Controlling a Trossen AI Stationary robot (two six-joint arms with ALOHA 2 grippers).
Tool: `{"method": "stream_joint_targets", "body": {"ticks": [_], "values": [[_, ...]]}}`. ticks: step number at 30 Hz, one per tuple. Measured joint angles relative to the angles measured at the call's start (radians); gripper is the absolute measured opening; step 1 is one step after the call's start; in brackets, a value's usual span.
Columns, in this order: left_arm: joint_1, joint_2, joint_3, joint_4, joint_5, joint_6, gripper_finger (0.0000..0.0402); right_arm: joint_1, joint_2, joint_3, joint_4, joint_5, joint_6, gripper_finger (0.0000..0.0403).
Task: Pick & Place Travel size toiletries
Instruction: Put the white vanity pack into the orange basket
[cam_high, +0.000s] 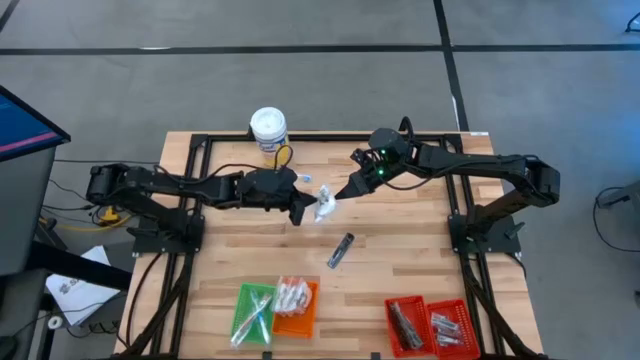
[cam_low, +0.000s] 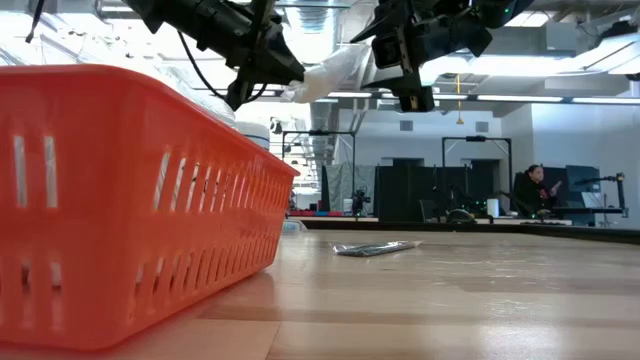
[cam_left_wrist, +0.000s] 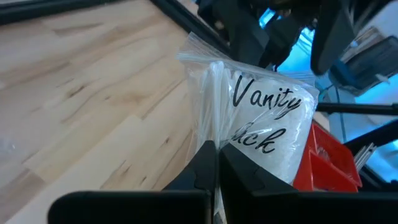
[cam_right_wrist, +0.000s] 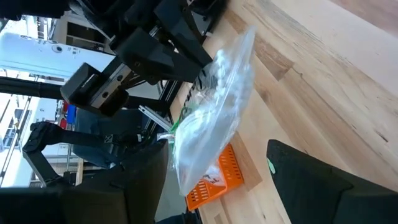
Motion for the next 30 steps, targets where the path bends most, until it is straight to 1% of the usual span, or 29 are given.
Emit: {"method": "stream_joint_targets", "body": {"ticks": [9,12,15,18,21,30], "values": [[0.036,0.000,0.000,0.019,0.032,0.003,0.0000,0.000,0.000,0.000,0.023,-0.001,0.000,0.0262],[0.037,0.000,0.000,0.023,0.032,0.005,0.0000,0.000,0.000,0.000,0.023,-0.003,0.000,0.0252],[0.037,0.000,0.000,0.026,0.032,0.008,0.0000,0.000,0.000,0.000,0.023,-0.004,0.000,0.0233],[0.037,0.000,0.000,0.027,0.032,0.010,0.0000,0.000,0.000,0.000,0.023,-0.004,0.000,0.0205],[0.037,0.000,0.000,0.034,0.032,0.010,0.0000,0.000,0.000,0.000,0.023,-0.004,-0.003,0.0168],[0.037,0.000,0.000,0.045,0.031,0.010,0.0000,0.000,0.000,0.000,0.029,-0.007,-0.049,0.0035]]}}
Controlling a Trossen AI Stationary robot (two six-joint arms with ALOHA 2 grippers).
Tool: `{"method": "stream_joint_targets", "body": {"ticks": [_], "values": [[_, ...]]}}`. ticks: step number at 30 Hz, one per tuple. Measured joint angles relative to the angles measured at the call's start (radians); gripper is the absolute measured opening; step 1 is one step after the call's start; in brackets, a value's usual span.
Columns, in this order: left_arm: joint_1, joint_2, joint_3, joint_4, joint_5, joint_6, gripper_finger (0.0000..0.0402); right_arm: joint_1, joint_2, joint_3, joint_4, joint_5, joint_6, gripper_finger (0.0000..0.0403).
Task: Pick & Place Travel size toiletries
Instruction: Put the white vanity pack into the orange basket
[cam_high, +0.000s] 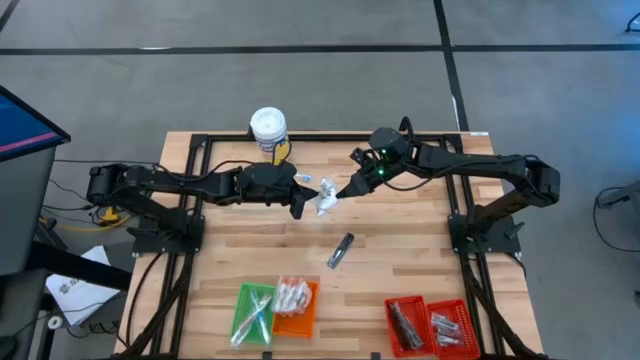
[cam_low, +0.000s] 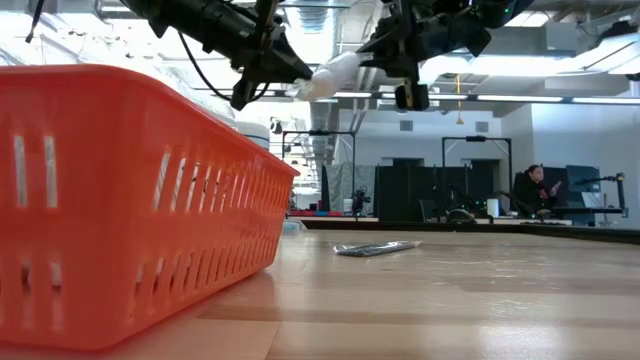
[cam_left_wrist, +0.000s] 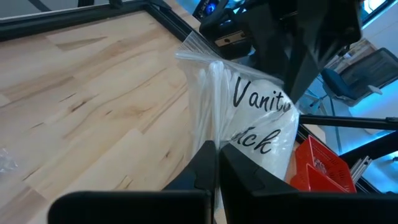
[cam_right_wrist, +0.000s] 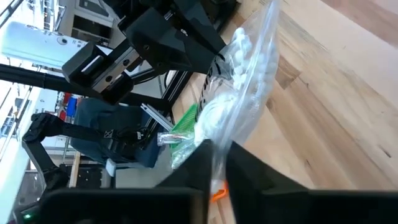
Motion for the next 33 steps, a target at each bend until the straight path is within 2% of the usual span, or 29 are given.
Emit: {"method": "stream_joint_targets", "body": {"ticks": [3,12,18,27,33], "values": [[0.000,0.000,0.000,0.004,0.000,0.000,0.0000,0.000,0.000,0.000,0.000,0.000,-0.016,0.0007],[0.000,-0.016,0.000,0.014,0.034,0.027,0.0016,-0.004,0.000,0.000,-0.018,-0.002,-0.049,0.0004],[0.016,-0.070,0.000,0.008,0.021,0.054,0.0055,-0.023,0.000,0.000,-0.032,-0.004,-0.084,0.0002],[0.102,-0.119,0.000,-0.004,0.016,0.053,0.0129,-0.042,0.000,0.000,-0.026,-0.004,-0.093,0.0001],[0.115,-0.119,0.000,-0.006,0.022,0.053,0.0148,-0.045,0.000,0.000,0.033,-0.004,-0.059,0.0001]]}}
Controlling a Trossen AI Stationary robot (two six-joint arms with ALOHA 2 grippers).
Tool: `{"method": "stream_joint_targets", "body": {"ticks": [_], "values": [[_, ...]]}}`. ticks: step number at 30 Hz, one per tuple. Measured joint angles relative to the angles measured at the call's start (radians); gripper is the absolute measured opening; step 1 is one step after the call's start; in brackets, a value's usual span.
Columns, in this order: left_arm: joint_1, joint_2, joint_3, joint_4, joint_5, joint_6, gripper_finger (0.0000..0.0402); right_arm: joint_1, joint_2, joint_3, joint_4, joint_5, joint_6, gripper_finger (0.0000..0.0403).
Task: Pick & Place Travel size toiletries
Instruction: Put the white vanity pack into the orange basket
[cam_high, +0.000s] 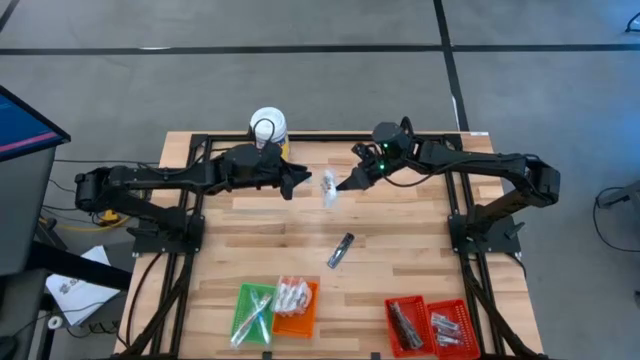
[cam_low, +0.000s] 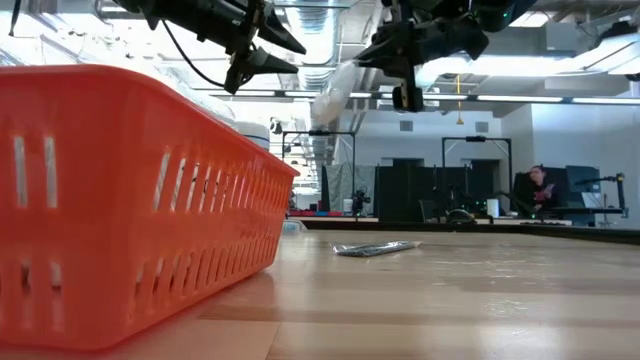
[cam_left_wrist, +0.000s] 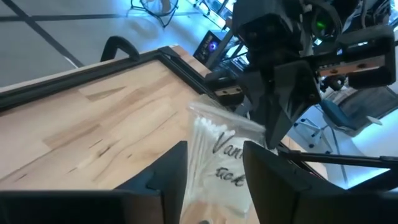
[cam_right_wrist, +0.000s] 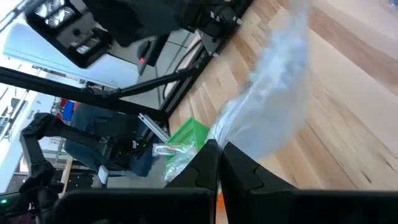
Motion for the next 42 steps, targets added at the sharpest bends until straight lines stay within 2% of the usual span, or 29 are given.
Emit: {"method": "stream_joint_targets", "body": {"ticks": [9,11,14,17,22,26,29,32,34,38,42], "values": [[0.000,0.000,0.000,0.000,0.004,0.000,0.0148,0.000,0.000,0.000,0.031,-0.010,-0.005,0.0000],[0.006,0.000,0.000,0.000,0.005,0.011,0.0148,0.000,0.000,0.000,0.048,-0.049,-0.022,0.0000],[0.029,0.000,0.000,0.000,0.033,-0.018,0.0148,-0.001,0.000,0.000,0.071,-0.164,-0.084,0.0000],[0.093,0.001,0.000,0.009,0.199,-0.066,0.0147,0.000,0.000,0.000,0.071,-0.291,-0.126,0.0000],[0.186,0.018,-0.001,0.055,0.582,-0.133,0.0149,0.003,0.000,0.000,0.071,-0.478,-0.162,0.0000],[0.217,0.031,-0.002,0.140,0.745,-0.180,0.0149,0.016,0.000,0.000,0.071,-0.549,-0.183,0.0000],[0.221,0.058,0.000,0.286,0.824,-0.240,0.0149,0.032,0.000,0.000,0.075,-0.577,-0.184,0.0000],[0.210,0.129,0.030,0.436,0.952,-0.355,0.0149,0.057,0.000,0.000,0.112,-0.613,-0.167,0.0000],[0.189,0.174,0.056,0.439,1.040,-0.375,0.0149,0.076,0.000,0.000,0.150,-0.614,-0.105,0.0000],[0.156,0.229,0.066,0.441,1.069,-0.256,0.0149,0.110,0.000,0.000,0.240,-0.613,-0.054,0.0000],[0.146,0.257,0.064,0.462,0.986,-0.188,0.0150,0.121,0.000,0.000,0.269,-0.564,0.000,0.0000]]}}
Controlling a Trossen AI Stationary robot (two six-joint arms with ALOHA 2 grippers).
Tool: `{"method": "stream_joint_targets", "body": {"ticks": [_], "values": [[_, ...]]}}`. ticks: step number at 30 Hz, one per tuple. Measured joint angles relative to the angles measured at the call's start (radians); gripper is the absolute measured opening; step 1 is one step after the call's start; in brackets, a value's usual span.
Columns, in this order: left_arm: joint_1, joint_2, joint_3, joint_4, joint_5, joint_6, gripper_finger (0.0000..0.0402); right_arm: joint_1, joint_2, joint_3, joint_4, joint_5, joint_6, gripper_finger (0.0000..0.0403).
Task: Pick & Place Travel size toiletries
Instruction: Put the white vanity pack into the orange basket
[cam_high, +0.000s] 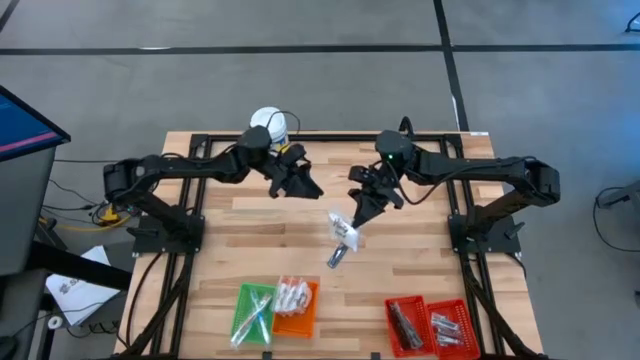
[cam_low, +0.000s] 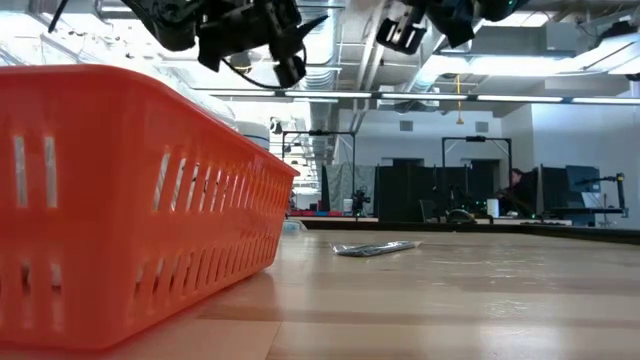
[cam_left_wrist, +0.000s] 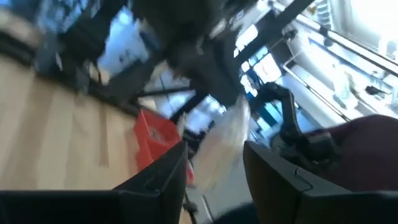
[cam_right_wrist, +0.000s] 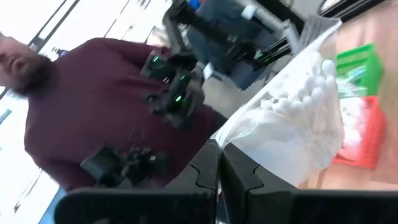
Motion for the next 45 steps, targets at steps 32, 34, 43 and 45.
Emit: {"method": "stream_joint_targets", "body": {"ticks": [32,34,43,45], "values": [[-0.130,0.002,0.000,0.101,-0.159,0.057,0.0227,0.003,0.000,0.000,0.011,0.099,0.029,0.0000],[-0.130,0.002,0.000,0.100,-0.159,0.057,0.0221,0.003,0.000,0.000,0.011,0.102,0.029,0.0000],[-0.130,0.002,0.000,0.097,-0.159,0.057,0.0159,-0.003,0.000,0.000,0.012,0.137,0.022,0.0000],[-0.130,0.002,0.000,0.097,-0.159,0.057,0.0136,-0.003,-0.001,0.000,0.011,0.143,0.021,0.0000]]}}
